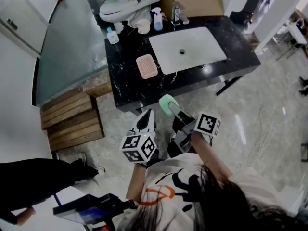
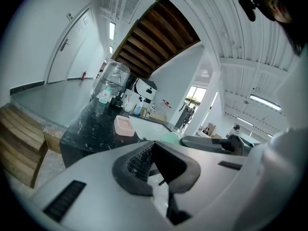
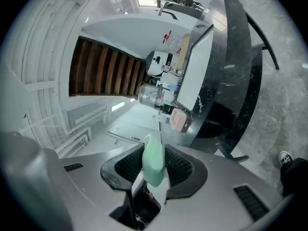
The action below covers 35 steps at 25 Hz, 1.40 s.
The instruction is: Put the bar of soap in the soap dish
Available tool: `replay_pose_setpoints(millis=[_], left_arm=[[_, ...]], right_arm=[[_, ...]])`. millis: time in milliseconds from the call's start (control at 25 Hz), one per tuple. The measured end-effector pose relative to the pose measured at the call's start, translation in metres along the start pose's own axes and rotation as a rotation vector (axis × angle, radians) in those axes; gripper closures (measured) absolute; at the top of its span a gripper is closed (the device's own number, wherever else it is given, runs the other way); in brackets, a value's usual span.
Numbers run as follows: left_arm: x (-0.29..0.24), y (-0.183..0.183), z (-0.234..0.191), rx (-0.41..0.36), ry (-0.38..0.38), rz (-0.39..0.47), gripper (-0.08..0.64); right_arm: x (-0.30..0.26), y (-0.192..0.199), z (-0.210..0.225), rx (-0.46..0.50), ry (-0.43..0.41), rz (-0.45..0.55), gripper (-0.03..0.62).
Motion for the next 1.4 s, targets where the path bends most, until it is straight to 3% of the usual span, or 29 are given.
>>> replay_pose_setpoints(millis=[600,1400], left_arm=[[-0.066,-0.012,0.019,0.006,-0.034,0.040,0.558],[-0.073,-0.010,0.014,0.000,-0.069,0.003,0.558]], right_arm=[[-0.024,-0.064,0.032,-0.019,-0.040,-0.041,0.454],[-0.040,-0.058,0.039,-0.072,-0.039,-0.075,0.454]])
Point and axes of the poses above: the fingertips, and each gripper's own axes: x backward along the fingers, z to its right, y out of its underside, the point moved 1 cm from there along x, backward along the fingers, and after that the axes turned 10 degrees about x, right-handed, at the moved point
